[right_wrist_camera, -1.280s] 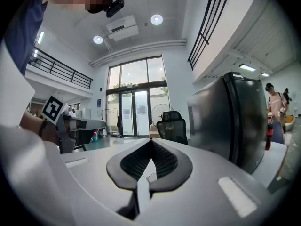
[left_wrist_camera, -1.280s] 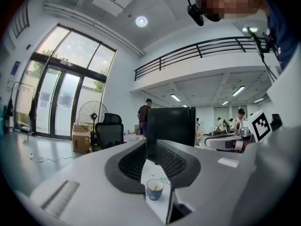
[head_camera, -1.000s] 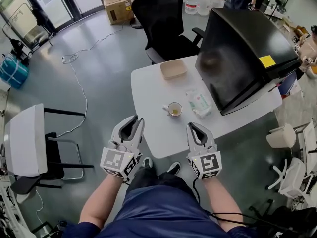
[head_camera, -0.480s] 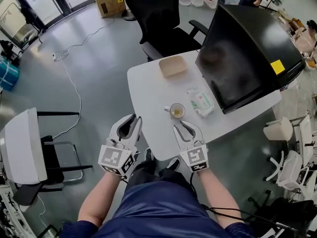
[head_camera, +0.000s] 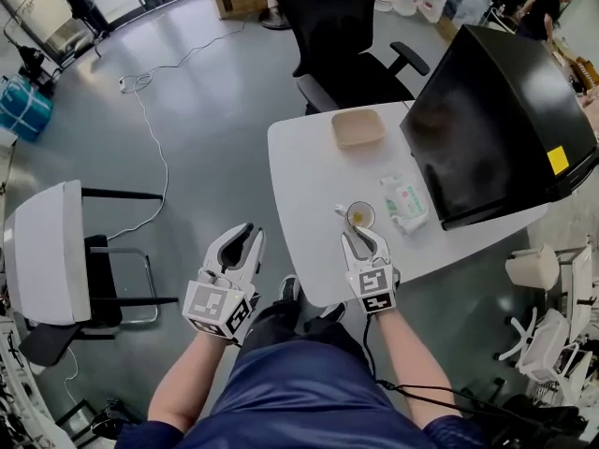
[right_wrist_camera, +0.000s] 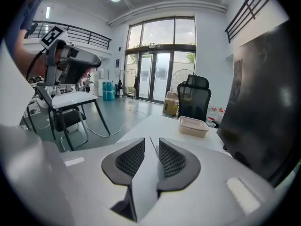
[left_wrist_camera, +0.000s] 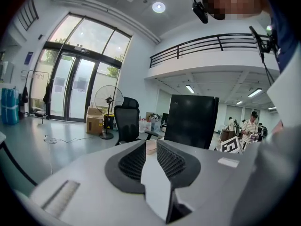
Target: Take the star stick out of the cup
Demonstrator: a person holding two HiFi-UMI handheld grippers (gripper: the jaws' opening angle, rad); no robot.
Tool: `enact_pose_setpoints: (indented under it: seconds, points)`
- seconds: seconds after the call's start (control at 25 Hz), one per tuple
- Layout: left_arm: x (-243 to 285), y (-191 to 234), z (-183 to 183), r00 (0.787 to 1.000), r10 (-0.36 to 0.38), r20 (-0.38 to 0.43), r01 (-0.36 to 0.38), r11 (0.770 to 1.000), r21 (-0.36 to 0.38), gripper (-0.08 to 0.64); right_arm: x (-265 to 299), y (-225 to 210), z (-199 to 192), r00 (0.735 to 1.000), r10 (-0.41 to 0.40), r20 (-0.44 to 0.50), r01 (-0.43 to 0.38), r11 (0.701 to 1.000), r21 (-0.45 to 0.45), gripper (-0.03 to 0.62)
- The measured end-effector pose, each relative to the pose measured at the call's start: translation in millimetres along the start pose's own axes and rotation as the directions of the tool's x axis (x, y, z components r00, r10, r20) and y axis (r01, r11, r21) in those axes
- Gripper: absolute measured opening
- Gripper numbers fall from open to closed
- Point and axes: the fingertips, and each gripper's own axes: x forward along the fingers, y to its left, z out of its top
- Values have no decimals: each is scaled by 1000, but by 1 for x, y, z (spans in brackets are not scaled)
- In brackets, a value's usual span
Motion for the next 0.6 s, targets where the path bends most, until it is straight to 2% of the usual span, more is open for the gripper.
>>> enact_pose_setpoints:
  seconds: [0.44, 0.6]
  points:
    - [-6, 17, -8, 999, 36, -19, -37, 998, -43, 73, 18, -3, -14, 997, -30, -74, 26, 999, -47, 91]
    - [-3, 17, -9, 999, 30, -24, -31, 998, -49, 72, 15, -8, -10, 997, -48, -58, 45, 998, -54, 34]
